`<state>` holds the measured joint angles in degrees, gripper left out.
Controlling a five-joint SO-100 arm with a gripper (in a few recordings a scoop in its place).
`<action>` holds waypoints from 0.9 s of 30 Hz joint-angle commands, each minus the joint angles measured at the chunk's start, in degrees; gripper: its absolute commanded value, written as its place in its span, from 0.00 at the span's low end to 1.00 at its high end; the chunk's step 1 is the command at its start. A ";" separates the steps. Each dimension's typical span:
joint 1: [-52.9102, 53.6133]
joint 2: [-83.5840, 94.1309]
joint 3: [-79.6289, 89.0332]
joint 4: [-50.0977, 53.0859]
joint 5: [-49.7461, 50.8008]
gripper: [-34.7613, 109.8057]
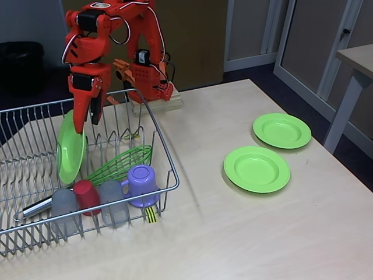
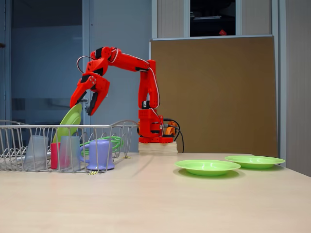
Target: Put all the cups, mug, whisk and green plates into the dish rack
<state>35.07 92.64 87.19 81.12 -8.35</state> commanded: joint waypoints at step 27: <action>15.38 -17.14 -10.72 -1.05 -11.34 0.29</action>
<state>49.04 77.08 78.22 79.10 -16.35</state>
